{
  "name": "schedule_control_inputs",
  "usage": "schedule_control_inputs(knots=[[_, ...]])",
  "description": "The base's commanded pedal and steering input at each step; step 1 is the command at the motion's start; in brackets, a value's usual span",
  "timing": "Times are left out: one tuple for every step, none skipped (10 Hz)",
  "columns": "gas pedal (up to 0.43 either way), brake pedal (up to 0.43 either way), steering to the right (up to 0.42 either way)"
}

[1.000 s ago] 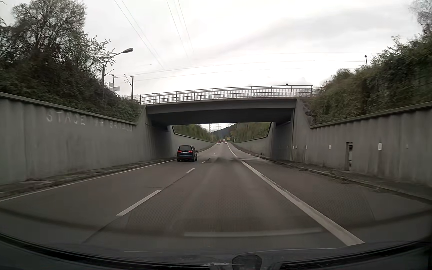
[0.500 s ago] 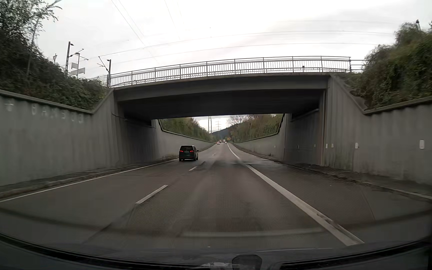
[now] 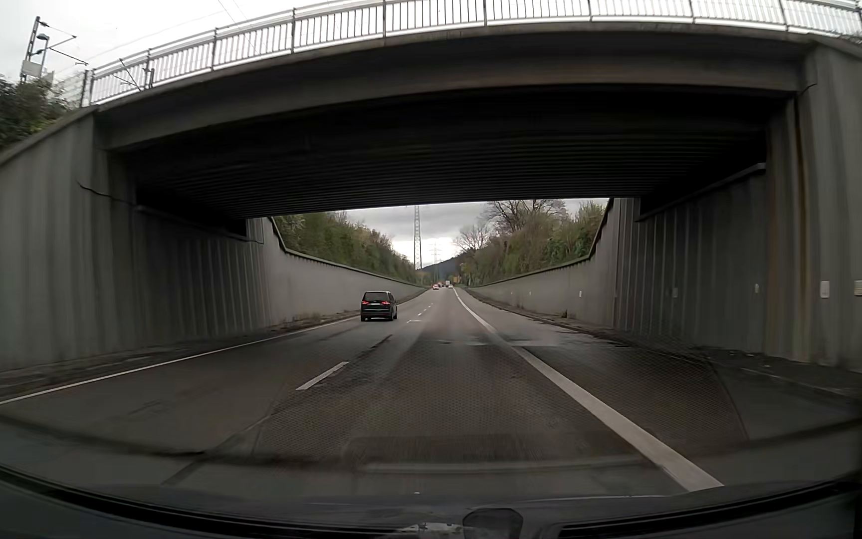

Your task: Follow the waypoints while adhering to traffic rules and regulations

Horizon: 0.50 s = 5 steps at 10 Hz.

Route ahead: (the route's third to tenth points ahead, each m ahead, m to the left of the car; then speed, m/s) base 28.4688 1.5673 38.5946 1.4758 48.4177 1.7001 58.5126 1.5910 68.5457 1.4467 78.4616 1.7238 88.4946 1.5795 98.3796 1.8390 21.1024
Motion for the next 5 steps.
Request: schedule_control_inputs(knots=[[0.157, 0.0, 0.0], [0.157, 0.0, 0.0], [0.157, 0.0, 0.0], [0.157, 0.0, 0.0], [0.157, 0.0, 0.0]])
